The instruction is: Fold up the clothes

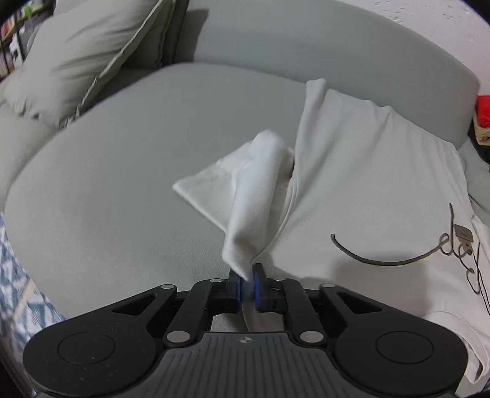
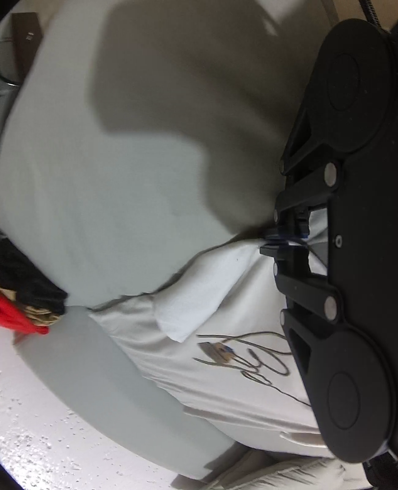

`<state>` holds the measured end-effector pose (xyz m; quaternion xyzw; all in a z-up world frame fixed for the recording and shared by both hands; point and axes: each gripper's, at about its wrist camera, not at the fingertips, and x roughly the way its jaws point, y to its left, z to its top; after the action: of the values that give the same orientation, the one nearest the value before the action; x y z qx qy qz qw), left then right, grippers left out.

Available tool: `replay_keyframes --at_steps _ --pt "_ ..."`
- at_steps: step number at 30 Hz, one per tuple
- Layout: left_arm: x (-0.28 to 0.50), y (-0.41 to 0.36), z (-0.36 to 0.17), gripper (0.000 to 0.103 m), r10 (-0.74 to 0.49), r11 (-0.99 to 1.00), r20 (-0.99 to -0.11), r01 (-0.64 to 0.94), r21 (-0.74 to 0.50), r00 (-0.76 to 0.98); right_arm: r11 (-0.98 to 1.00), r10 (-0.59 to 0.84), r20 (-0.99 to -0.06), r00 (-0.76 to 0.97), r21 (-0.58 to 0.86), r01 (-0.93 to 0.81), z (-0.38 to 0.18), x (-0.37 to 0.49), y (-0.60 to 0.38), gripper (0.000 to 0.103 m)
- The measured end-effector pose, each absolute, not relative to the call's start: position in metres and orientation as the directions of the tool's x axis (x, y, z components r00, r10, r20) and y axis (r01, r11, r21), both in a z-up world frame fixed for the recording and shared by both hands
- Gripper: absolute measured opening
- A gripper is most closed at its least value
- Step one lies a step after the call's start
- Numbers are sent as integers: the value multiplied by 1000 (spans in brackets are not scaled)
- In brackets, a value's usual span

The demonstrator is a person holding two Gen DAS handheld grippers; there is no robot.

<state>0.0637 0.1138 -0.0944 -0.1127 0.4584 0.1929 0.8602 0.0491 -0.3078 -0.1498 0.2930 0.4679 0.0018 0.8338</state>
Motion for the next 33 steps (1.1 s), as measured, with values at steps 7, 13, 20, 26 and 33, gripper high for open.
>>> replay_keyframes --at_steps 7,13,20,26,33 --pt "35 103 -61 25 139 945 -784 -318 -78 605 818 345 -715 609 547 179 -112 40 -319 56" --pt "57 53 -55 33 -31 986 -735 -100 -133 677 722 416 -728 545 629 289 -136 86 -340 57" --pt "94 13 -84 33 -143 986 -768 23 -164 624 640 563 -683 465 716 278 -165 128 -337 51" --pt "95 11 -92 33 -155 985 -785 35 -167 600 414 683 -440 583 891 188 -182 148 -347 39" --pt "97 21 -97 33 -164 978 -797 -9 -208 581 478 640 -506 578 852 215 -183 171 -335 36"
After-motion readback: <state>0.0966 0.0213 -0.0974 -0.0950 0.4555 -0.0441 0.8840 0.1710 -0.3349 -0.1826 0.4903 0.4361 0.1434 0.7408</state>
